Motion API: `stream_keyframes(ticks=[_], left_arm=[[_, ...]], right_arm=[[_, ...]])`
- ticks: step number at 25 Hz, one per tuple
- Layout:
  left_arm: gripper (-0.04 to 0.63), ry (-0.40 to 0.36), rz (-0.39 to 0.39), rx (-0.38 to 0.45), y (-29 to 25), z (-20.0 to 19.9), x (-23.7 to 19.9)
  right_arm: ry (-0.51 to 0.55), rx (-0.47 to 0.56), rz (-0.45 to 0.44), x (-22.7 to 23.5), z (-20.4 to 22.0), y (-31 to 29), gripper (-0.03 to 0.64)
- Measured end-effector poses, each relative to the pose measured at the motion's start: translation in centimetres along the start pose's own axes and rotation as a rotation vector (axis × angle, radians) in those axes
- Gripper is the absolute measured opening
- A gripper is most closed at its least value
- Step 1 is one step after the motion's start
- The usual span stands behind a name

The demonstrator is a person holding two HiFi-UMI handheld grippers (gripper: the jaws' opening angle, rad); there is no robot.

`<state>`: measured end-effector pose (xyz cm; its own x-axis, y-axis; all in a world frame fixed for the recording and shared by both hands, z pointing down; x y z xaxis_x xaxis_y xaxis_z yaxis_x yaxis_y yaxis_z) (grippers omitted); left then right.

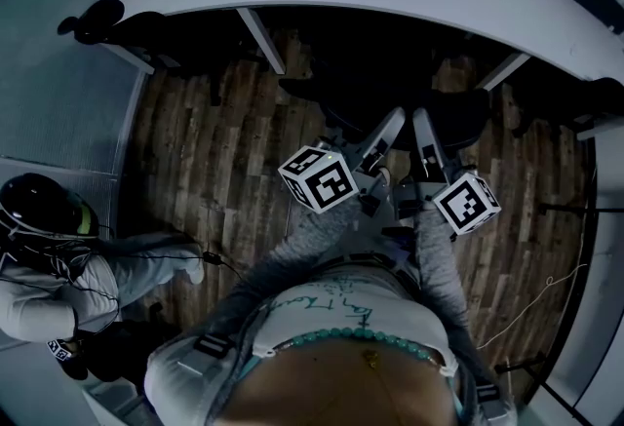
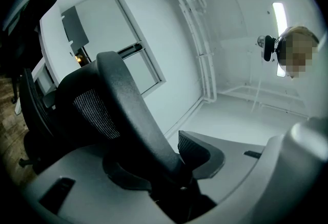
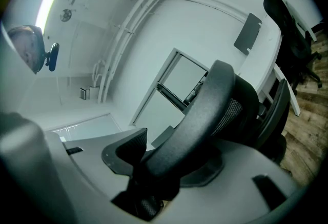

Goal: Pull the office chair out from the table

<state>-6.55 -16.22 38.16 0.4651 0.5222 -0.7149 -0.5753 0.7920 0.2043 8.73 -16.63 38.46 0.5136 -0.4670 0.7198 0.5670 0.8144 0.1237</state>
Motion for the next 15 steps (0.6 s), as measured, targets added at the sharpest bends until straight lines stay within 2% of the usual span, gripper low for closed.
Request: stream_keyframes(ticks=[15], left_arm=[[0.18,0.005,-0.016,-0.008,1.9,0.5,1.3]], right_arm=[[-0.017,-0.007,0.016,-1.2,0.8,1.8,0.199]])
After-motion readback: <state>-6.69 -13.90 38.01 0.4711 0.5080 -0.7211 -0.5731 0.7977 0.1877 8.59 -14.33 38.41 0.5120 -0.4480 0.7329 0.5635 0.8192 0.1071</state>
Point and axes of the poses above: the fingertips, and each gripper's own axes: y backward along the fingers, x to its right, z out of its underside, the point moved 7 cm from there along y, backward along the fingers
